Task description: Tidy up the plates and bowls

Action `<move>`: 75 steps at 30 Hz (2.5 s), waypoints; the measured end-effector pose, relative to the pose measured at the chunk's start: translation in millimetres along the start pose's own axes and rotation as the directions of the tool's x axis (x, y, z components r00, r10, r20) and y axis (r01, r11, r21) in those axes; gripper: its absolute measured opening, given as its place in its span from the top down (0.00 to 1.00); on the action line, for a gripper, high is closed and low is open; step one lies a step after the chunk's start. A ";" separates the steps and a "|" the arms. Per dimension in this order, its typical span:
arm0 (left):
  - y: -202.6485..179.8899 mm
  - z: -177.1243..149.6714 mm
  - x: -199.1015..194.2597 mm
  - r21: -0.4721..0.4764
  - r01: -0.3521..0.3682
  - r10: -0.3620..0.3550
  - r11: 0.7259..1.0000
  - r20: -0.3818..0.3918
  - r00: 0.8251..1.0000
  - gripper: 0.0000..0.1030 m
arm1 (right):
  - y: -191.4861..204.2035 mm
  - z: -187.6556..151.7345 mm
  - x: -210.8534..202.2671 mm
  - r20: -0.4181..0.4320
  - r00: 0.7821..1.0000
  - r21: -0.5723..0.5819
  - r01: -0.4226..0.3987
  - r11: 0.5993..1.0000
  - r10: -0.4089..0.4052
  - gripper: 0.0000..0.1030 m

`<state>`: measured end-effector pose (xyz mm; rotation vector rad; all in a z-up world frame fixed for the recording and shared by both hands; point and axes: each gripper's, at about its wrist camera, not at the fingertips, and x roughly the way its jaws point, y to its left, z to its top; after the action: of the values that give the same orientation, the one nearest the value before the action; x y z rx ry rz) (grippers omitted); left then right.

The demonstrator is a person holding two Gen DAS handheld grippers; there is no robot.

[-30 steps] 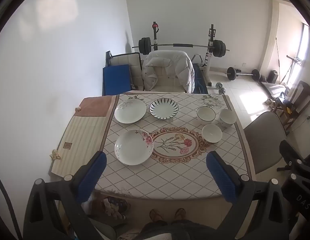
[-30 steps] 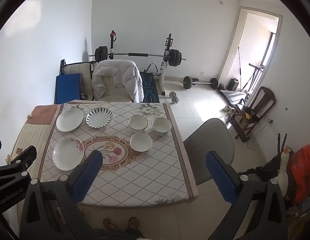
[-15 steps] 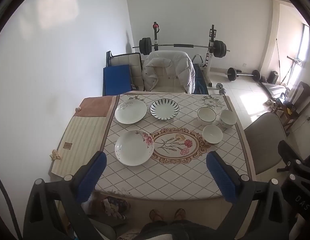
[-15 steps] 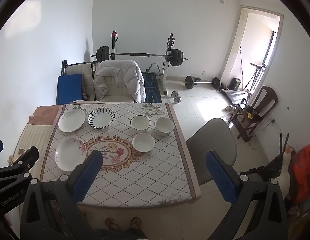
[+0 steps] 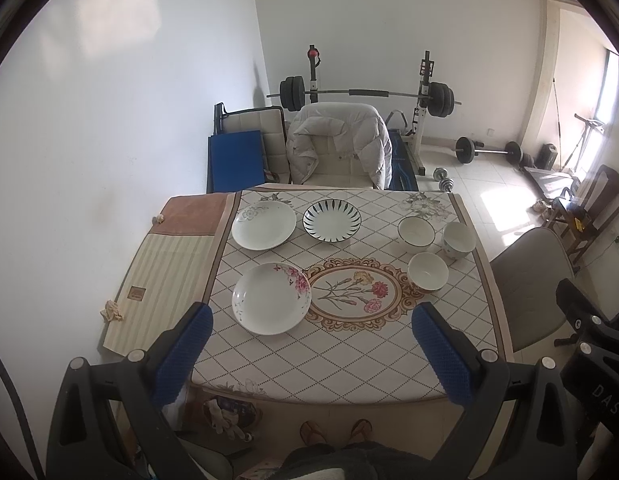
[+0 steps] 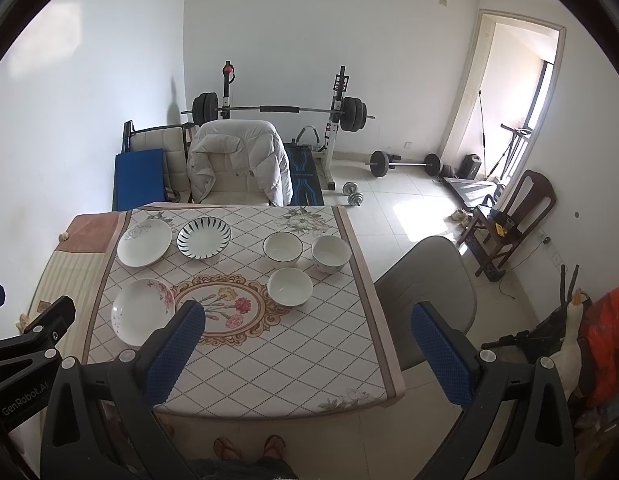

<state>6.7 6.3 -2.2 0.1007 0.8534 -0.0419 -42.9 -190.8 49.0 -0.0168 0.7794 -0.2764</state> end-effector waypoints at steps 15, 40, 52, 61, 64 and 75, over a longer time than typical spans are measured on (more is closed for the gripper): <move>2.5 0.0 7.6 0.010 0.020 -0.020 1.000 0.004 1.000 0.01 | 1.7 4.0 6.4 -0.019 1.000 0.004 0.006 1.000 -0.006 0.00; 6.8 6.1 10.5 0.008 0.030 -0.030 1.000 0.002 1.000 0.01 | 3.2 9.8 9.6 -0.015 1.000 0.004 0.019 1.000 -0.019 0.00; 7.0 9.2 11.7 0.012 0.032 -0.032 0.999 0.003 0.999 0.01 | 3.4 13.9 10.9 -0.016 1.000 0.004 0.024 1.000 -0.024 0.00; 6.1 12.7 12.9 0.009 0.029 -0.029 1.000 0.005 1.000 0.01 | 2.6 20.0 16.0 -0.017 1.000 0.004 0.024 1.000 -0.024 0.00; 4.9 17.0 15.4 0.004 0.025 -0.025 1.000 0.002 1.000 0.01 | 2.6 20.9 19.1 -0.018 1.000 0.005 0.021 1.000 -0.021 0.00; 37.8 17.3 81.0 -0.100 -0.085 0.077 0.991 -0.085 0.993 0.01 | 5.7 19.0 102.6 -0.112 0.985 0.025 -0.132 0.991 0.134 0.00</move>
<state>75.8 42.4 -49.3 0.0398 0.9302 0.0834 41.2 -212.8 -9.0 0.0683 0.8866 -0.1579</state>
